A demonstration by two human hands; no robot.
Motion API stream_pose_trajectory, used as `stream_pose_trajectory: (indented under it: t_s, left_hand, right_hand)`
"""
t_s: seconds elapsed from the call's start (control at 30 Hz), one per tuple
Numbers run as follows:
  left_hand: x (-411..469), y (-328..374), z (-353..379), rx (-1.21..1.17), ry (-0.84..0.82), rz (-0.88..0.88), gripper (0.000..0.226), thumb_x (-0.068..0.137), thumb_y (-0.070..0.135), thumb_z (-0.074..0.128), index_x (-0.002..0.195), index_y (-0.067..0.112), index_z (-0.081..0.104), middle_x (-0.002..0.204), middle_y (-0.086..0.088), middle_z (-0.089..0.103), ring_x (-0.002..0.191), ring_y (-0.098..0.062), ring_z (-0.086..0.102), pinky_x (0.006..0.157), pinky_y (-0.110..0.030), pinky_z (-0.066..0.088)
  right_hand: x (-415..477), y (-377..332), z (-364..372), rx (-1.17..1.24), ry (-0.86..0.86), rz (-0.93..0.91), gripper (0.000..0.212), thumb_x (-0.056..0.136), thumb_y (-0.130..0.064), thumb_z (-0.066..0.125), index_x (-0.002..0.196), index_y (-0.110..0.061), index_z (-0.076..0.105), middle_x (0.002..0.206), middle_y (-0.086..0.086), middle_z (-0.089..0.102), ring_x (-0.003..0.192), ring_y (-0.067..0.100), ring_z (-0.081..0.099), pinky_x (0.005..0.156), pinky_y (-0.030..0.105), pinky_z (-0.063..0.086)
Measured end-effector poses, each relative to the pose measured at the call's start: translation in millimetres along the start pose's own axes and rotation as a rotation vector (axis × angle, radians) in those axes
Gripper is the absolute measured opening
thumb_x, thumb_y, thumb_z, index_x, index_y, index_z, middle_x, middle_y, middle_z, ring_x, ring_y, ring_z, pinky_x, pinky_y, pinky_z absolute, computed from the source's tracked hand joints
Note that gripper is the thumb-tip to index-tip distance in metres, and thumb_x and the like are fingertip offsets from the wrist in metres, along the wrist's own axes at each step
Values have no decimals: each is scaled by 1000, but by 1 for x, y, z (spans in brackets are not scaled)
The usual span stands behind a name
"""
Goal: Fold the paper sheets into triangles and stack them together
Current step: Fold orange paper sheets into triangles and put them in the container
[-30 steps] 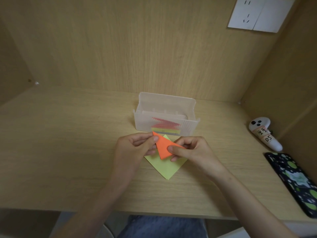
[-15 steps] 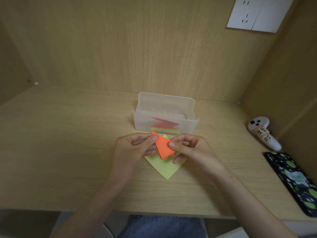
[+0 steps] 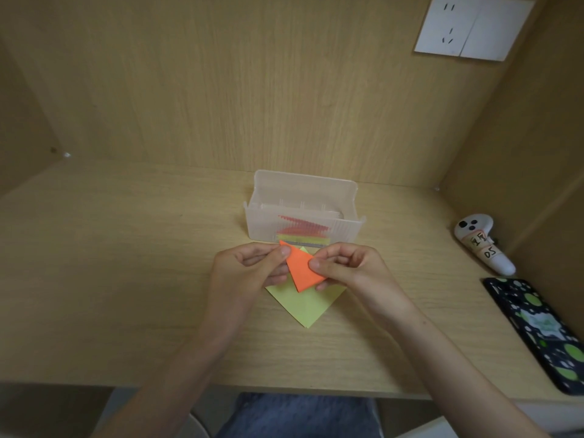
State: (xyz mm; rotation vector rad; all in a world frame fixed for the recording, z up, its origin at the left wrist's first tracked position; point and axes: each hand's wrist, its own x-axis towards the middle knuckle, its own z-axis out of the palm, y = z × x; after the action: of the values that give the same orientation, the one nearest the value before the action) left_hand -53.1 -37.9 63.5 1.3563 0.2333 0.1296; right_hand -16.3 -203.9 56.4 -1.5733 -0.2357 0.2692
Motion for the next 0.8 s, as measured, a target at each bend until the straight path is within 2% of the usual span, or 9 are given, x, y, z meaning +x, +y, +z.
stream_pose_trajectory:
  t_s: [0.2,0.3,0.63,0.8]
  left_hand:
    - [1,-1,-1,36,-14,-11,6,80,11,70,85,8,70,73,-3,75,70,-13,72,58,-19,56]
    - [-2,-4,-1,96,-87,-51,10,78,16,72,86,9,71,76,-4,75,74,-15,73,63,-23,58]
    - [-8,-5,-1,158,-154,-105,22,71,7,78,91,5,69,78,-9,75,75,-16,73,66,-22,58]
    - [-7,-7,0,176,-121,-100,18,70,3,78,85,5,69,72,-10,74,67,-14,72,64,-19,57]
  right_hand:
    - [-1,0,0,-14,19,-2,4,79,0,68,80,-4,67,69,7,68,53,15,61,58,20,52]
    - [-1,-1,-2,-16,47,-9,3,80,-1,67,83,-1,66,75,13,68,55,17,61,59,20,53]
    - [-2,-3,-1,-17,93,-49,3,82,-1,65,80,-3,66,71,10,67,55,13,60,58,19,52]
    - [-3,-2,2,-11,95,-66,5,81,0,65,78,-3,66,70,11,66,54,11,60,56,18,51]
